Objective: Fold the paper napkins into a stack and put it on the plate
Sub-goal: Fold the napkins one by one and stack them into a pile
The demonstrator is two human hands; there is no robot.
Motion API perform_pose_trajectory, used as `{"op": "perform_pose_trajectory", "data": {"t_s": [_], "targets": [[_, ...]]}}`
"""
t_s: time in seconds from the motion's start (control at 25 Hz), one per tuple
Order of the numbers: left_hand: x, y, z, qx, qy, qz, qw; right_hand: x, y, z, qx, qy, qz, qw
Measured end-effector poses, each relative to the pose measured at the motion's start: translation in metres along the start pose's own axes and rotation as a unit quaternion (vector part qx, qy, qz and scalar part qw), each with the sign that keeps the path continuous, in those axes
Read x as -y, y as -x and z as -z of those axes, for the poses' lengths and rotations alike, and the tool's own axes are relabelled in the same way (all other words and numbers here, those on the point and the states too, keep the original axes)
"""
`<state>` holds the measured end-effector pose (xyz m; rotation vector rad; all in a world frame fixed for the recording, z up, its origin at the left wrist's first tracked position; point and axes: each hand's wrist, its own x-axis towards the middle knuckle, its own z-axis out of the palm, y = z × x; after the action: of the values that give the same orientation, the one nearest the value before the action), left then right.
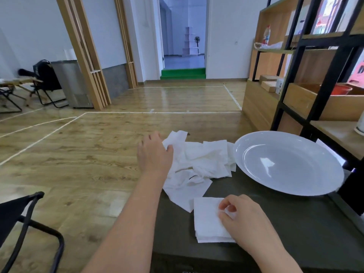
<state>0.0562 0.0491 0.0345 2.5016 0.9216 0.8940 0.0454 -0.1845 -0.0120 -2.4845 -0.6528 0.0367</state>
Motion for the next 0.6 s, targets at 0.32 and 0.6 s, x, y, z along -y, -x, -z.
{"op": "perform_pose_trajectory", "data": {"t_s": [0.32, 0.6], "targets": [[-0.020, -0.033, -0.039, 0.116, -0.017, -0.034, 0.993, -0.004, -0.003, 0.007, 0.012, -0.056, 0.020, 0.998], [-0.039, 0.005, -0.007, 0.039, 0.103, -0.079, 0.991, -0.002, 0.003, 0.010, -0.055, -0.126, 0.027, 0.990]]}}
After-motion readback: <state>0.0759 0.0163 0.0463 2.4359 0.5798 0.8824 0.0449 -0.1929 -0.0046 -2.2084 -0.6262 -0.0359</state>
